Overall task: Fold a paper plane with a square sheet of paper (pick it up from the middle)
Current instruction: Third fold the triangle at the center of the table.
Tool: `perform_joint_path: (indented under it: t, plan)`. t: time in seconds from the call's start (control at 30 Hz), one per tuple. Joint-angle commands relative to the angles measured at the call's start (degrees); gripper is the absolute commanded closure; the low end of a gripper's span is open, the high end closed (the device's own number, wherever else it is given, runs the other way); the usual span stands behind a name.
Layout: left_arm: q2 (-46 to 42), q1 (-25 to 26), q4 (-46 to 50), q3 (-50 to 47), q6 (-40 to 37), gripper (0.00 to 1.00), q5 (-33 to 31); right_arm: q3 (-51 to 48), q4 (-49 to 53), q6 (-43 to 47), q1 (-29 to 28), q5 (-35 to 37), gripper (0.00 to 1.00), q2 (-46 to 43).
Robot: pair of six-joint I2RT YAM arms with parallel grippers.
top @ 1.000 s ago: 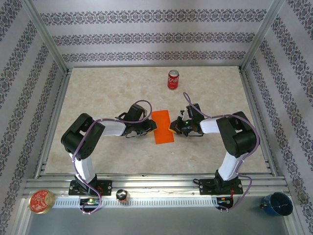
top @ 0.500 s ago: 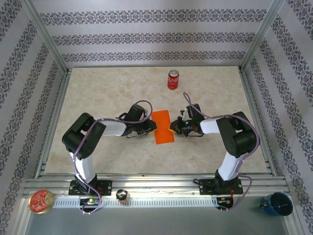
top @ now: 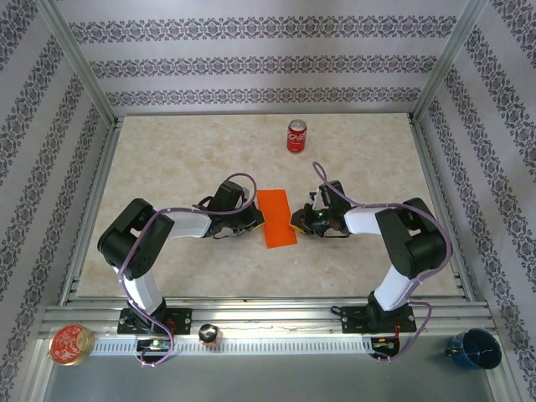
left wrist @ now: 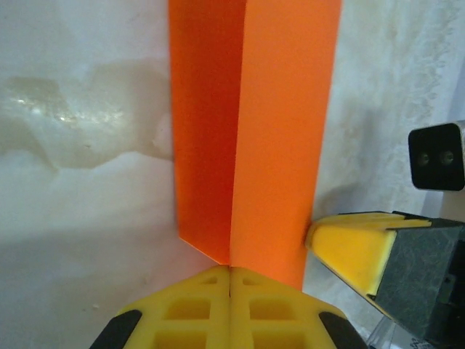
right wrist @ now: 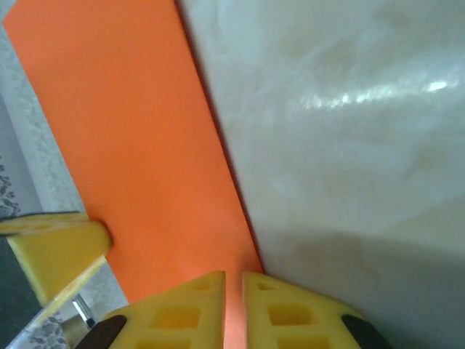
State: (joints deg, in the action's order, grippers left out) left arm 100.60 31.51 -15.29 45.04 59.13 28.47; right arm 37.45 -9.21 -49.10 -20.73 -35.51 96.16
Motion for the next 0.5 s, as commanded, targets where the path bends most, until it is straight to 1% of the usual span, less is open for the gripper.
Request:
perform_joint_path:
  t: [0.0,0.07,0.1,0.2,0.27,0.37,0.43,0.47]
  plan:
    - [-2.68,0.24,-4.03,-1.83,2.12,0.97,-0.09,-1.12,2.88,5.01,-1.15,5.71,0.79,-5.2]
    - [-3.61,0.13,-4.05,-2.8,3.28,0.97,-0.26,-2.03,3.9,9.6,-3.03,10.96,0.75,-8.81]
    - [-4.19,0.13,-3.84,-3.23,3.75,0.97,-0.13,-2.52,4.24,13.42,-4.87,14.5,0.74,-10.96]
    - [-5.86,0.13,-2.85,-4.26,4.94,0.97,0.18,-4.33,3.9,29.31,-13.76,26.36,0.71,-17.27]
    - [-6.52,0.13,-2.82,-4.77,5.83,0.97,0.56,-7.14,0.23,42.06,-21.13,33.6,0.69,-20.89]
    - [-6.99,0.16,-3.55,-5.52,6.7,0.97,0.83,-12.12,-8.24,56.85,-28.55,38.08,0.68,-23.69]
    - [-6.93,0.13,-4.09,-5.75,7.13,0.97,0.83,-14.02,-11.44,63.36,-31.77,38.34,0.67,-24.0]
    - [-6.83,0.16,-4.28,-5.75,7.43,0.97,0.9,-14.39,-12.53,65.09,-33.31,39.4,0.66,-23.84]
